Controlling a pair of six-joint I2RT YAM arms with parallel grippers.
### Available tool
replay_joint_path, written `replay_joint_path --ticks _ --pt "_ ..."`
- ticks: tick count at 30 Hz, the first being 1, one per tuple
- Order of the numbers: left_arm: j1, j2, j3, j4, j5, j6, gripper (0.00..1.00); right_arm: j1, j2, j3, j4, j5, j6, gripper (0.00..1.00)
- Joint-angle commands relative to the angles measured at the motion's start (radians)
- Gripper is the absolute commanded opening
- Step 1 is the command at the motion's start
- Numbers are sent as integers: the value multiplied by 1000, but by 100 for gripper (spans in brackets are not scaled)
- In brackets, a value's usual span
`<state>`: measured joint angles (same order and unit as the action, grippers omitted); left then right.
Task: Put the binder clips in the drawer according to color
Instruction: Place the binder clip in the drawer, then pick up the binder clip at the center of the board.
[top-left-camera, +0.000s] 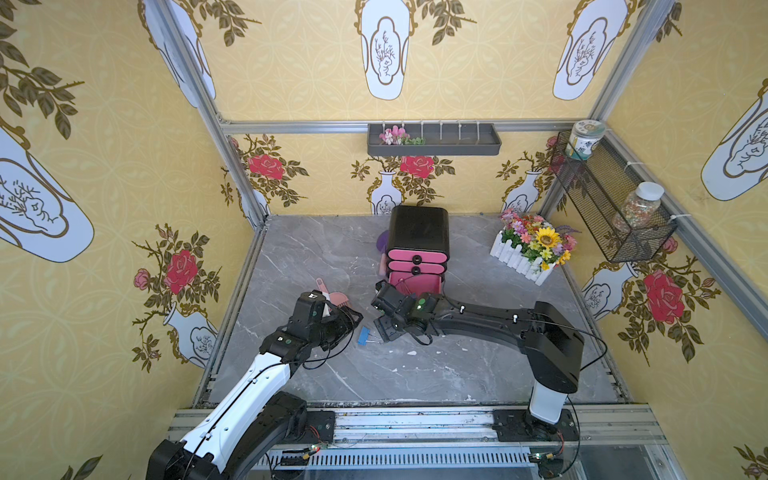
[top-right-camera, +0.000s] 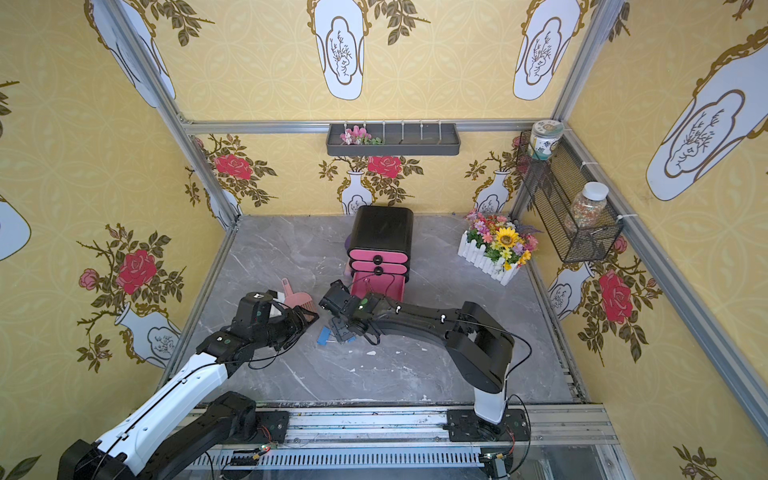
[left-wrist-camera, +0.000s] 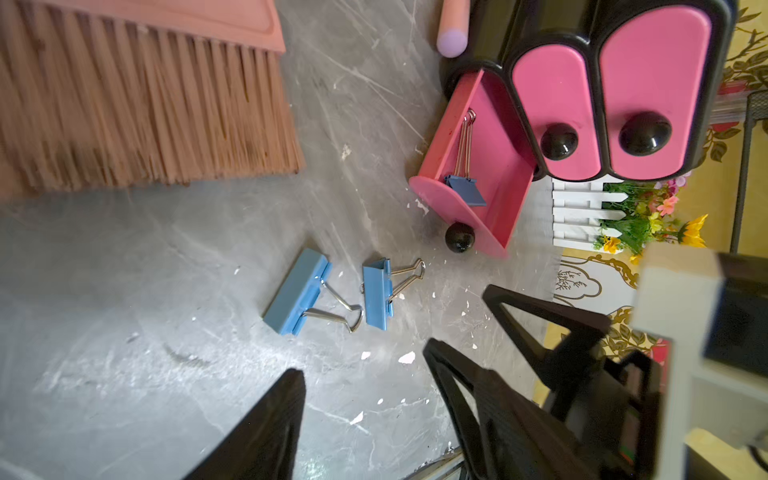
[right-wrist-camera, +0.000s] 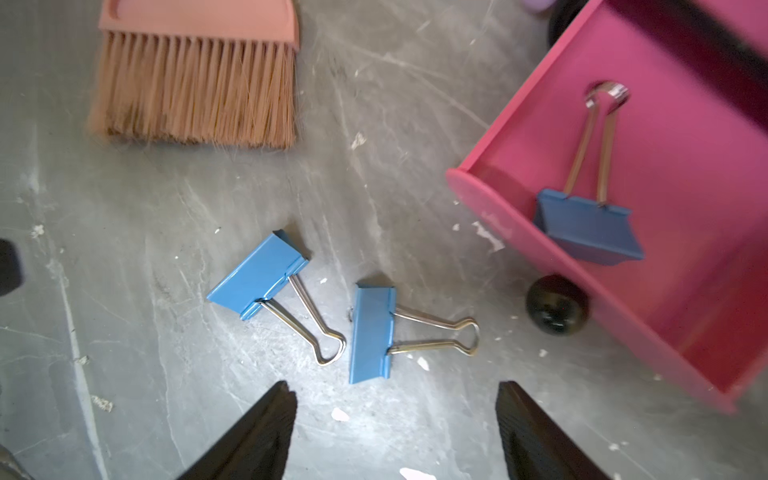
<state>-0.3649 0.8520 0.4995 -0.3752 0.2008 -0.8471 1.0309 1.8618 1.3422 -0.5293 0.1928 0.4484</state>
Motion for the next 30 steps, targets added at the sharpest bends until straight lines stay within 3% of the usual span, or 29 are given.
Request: replay_joint_path --ticks 1,10,21,30 --pt "1 -30 -26 -26 -11 -31 71 6 47 21 -1 -37 62 74" --pt "1 -96 -62 -49 -18 -53 72 9 139 72 -6 -51 62 64" --pt "1 -50 -54 -12 2 -47 71 3 153 56 15 -71 93 69" --pt "1 -67 -69 -16 5 -47 71 -6 175 48 52 -85 135 62"
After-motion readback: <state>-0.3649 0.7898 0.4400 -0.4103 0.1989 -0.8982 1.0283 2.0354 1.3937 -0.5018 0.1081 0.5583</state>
